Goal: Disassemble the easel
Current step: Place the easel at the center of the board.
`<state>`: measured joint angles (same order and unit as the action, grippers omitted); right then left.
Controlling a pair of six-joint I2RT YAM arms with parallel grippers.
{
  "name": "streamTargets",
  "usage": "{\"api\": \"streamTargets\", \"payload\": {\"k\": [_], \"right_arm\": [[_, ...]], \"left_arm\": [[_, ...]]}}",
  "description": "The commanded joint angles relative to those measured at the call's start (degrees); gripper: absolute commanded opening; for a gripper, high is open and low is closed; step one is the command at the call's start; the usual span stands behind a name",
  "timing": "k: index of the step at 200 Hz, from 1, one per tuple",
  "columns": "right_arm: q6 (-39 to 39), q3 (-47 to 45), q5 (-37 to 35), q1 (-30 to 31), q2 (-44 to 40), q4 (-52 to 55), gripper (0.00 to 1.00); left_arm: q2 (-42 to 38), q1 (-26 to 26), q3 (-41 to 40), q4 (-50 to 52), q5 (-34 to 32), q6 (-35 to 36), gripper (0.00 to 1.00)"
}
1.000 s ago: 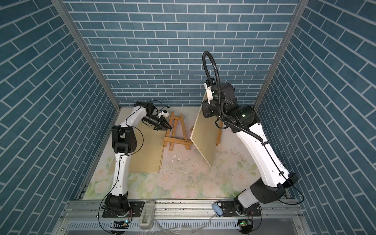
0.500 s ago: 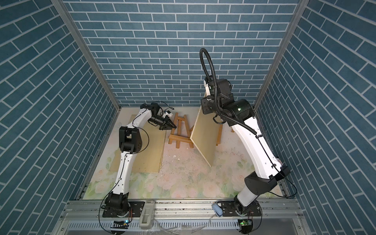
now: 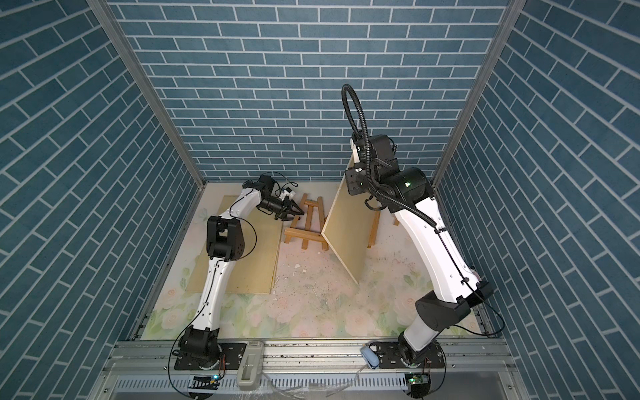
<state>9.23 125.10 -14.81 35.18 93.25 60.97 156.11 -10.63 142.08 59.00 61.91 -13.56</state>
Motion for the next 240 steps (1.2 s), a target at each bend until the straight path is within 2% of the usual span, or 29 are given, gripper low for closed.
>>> {"api": "streamTargets", "payload": {"k": [1, 5, 9, 61, 112, 136, 169, 208, 240], "right_arm": [[2.53, 2.01, -0.23, -0.37, 0.73, 1.16, 0.31], [2.54, 2.0, -0.14, -0.33, 0.85, 1.17, 0.31], [2.54, 1.99, -0.05, -0.38, 0.83, 1.16, 0.31], [2.63, 1.18, 0.39, -0.46, 0.39, 1.0, 0.31], [2.26, -2.32, 0.56, -0.47, -2.14, -0.64, 0.31], [0.88, -4.27, 0.91, -0.46, -3.57, -1.64, 0.31], [-2.76, -5.72, 3.46, -0.46, -5.47, -2.02, 0.28], [-7.52, -4.2, 15.24, 0.51, -6.28, -1.61, 0.19], [-12.3, 1.61, 18.79, 7.01, -3.48, 2.38, 0.16]], "left_arm": [[-0.55, 0.0, 0.98, -1.02, -0.03, 0.02, 0.8], [-0.68, 0.0, 0.91, -0.85, -0.12, 0.14, 0.96], [-0.79, 0.0, 0.87, -0.69, -0.17, 0.2, 0.99], [-5.87, 0.52, -2.53, -0.06, -4.7, 1.78, 0.99], [-19.38, 1.36, -7.57, -2.75, -18.0, 1.88, 0.99], [-29.02, 1.49, -11.43, -5.39, -27.08, 1.7, 0.99], [-46.99, 1.58, -23.51, -11.98, -39.8, 1.57, 0.99], [-65.22, 1.76, -35.07, -10.67, -48.36, 0.59, 1.0], [-79.23, 1.76, -44.22, -7.11, -54.67, -2.55, 0.99]]}}
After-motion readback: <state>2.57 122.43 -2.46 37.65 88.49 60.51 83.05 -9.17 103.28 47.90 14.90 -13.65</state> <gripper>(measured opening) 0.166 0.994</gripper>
